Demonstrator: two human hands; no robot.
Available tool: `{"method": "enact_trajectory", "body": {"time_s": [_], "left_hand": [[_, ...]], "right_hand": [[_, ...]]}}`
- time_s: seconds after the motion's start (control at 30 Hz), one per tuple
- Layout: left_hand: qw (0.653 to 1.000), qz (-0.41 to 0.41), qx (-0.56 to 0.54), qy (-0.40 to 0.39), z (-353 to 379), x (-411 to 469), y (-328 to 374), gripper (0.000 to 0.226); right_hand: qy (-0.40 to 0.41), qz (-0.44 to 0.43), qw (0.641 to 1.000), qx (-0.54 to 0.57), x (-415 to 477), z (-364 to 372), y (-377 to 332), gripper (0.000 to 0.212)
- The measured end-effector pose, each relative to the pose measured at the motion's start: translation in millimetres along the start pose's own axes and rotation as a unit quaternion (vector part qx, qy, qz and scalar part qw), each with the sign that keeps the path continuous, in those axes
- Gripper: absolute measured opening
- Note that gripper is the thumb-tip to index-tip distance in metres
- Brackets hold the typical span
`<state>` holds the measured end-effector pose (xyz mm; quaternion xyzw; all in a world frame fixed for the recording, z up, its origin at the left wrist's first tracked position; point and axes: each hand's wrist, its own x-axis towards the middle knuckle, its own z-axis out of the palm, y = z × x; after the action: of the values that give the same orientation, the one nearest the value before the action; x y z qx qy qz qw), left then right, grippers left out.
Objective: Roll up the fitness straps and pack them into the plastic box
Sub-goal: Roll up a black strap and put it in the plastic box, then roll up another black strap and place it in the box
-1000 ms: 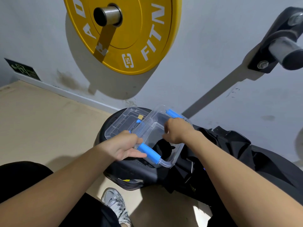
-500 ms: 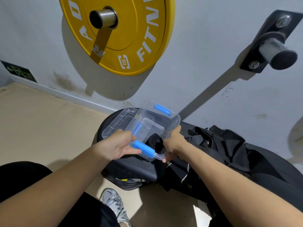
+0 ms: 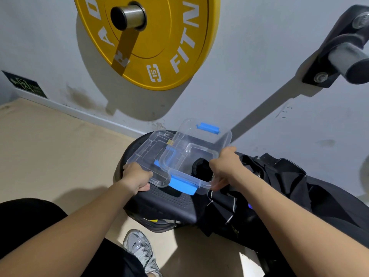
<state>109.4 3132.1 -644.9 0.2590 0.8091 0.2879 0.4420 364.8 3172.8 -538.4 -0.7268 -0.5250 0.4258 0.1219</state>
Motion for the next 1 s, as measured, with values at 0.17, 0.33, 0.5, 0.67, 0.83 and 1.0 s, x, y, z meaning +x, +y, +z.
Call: {"method": "enact_trajectory", "body": {"time_s": [0.17, 0.33, 0.5, 0.67, 0.83, 1.0], "left_hand": [[0.998, -0.023, -0.045, 0.038, 1, 12, -7, 0.065], [0.994, -0.051, -0.097, 0.004, 0, 23, -14, 0.034], [0.987, -0.031, -0.159, -0.014, -6, 23, -5, 0.025], [0.988, 0.115, -0.087, 0.059, -10, 21, 5, 0.020], [0.964, 0.225, 0.069, 0.121, -24, 11, -2, 0.032], [0.938, 0.291, 0.092, 0.162, -42, 6, 0, 0.034]], "right_hand": [[0.028, 0.002, 0.999, -0.030, 3, 0, 6, 0.043], [0.032, -0.005, 0.996, -0.079, 8, 1, 13, 0.036], [0.003, -0.024, 0.999, -0.029, 4, 0, 6, 0.034], [-0.009, -0.044, 0.999, -0.015, 5, 8, -1, 0.032], [-0.017, -0.069, 0.997, -0.035, 17, 33, -4, 0.040], [-0.028, -0.082, 0.995, 0.040, 24, 57, -5, 0.041]]}}
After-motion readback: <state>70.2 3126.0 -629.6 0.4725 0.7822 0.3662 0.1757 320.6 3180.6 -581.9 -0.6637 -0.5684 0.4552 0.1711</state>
